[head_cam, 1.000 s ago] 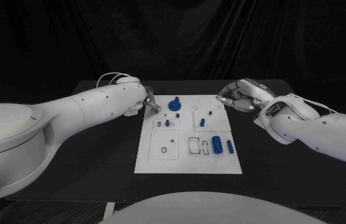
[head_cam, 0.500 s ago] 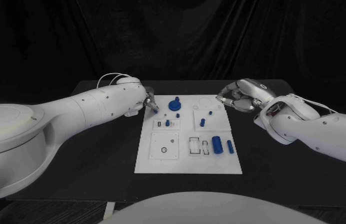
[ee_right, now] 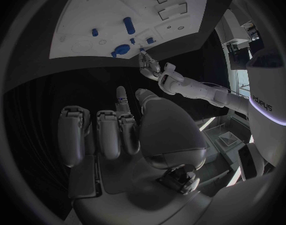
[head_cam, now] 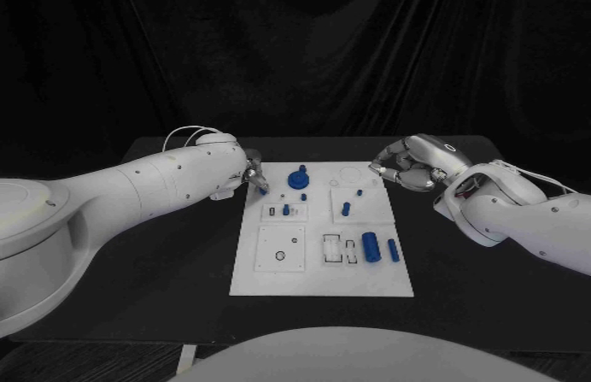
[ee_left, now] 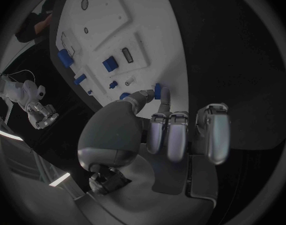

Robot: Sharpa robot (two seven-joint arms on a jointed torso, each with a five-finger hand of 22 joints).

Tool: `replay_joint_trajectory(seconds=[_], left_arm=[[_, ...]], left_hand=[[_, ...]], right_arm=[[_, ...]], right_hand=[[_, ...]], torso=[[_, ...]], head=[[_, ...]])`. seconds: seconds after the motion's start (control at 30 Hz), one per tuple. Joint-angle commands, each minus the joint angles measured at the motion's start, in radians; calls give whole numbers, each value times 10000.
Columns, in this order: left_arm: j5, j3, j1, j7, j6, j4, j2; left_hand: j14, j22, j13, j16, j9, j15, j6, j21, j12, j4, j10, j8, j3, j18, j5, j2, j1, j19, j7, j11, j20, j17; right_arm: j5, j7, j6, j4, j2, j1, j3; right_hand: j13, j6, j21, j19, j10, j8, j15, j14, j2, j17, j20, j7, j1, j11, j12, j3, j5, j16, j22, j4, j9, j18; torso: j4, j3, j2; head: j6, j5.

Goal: Assemble the parts on the task board

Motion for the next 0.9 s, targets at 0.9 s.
replay_joint_trajectory(seconds=[0.9], left_arm=[[1757, 6, 670, -1561, -1521, 3801, -2188]], left_hand=[[1038, 2074, 2635, 27, 295, -73, 266, -14, 36, -139, 1040, 369, 689, 124, 179, -371, -569, -12, -186, -91, -118, 2633]], right_arm=[[-19, -235, 92, -27, -32, -84, 7]], right_hand=[[2627, -36, -57, 522, 1048, -54, 54, 781, -4, 1164, 31, 19, 138, 41, 36, 50, -31, -37, 2211, -25, -10, 73]], torso=[[-4, 10, -14]], head=[[2, 138]])
